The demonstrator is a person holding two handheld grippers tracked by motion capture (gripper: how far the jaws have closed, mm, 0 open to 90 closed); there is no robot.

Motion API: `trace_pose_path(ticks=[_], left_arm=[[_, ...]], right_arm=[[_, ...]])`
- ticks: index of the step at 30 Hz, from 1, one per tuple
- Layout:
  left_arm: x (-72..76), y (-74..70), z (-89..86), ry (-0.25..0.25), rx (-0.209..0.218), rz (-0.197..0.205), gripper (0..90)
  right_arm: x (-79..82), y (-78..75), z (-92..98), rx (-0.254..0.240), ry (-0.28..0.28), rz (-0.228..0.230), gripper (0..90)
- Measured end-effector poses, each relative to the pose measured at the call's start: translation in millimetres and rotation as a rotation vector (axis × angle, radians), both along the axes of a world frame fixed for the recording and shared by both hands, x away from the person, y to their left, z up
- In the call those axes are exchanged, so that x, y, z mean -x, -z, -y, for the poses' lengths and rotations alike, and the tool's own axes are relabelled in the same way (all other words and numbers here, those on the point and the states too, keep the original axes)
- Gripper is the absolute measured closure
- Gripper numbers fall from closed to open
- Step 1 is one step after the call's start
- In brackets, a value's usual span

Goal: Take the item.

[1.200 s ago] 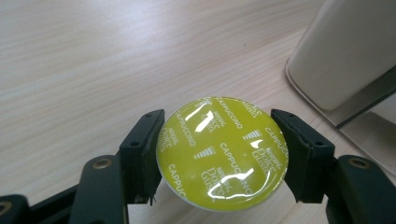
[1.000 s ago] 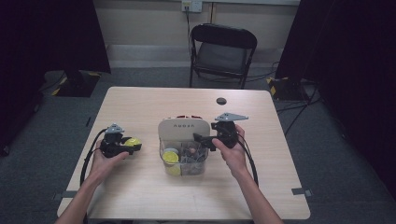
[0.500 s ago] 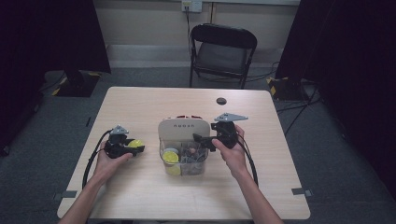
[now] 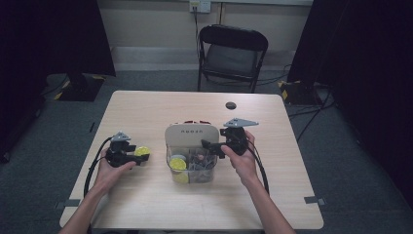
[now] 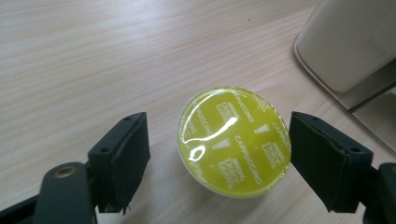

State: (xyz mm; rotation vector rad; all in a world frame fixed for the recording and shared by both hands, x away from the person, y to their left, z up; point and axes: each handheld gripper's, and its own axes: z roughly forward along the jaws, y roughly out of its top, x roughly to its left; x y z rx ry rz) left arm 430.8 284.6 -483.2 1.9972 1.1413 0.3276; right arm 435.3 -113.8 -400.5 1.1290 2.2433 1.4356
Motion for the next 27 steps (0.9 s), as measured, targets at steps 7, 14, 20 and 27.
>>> trace_pose_path(ticks=[7,14,20,27], left_arm=[[16.8,-3.4,-3.3,0.017,0.006,0.017,20.1],[34.7,0.9,-3.4,0.031,-0.014,-0.01,18.7],[44.5,8.0,1.7,0.033,-0.063,-0.008,20.5],[50.5,15.4,7.8,0.031,-0.1,0.044,19.5]], right_arm=[[0.7,-0.3,-1.1,0.001,-0.003,0.003,9.8],[1.1,-1.3,-0.2,0.0,-0.003,0.005,10.6],[1.7,-2.6,0.4,-0.009,-0.019,0.003,14.3],[1.5,-8.5,1.3,-0.01,-0.028,0.019,17.5]])
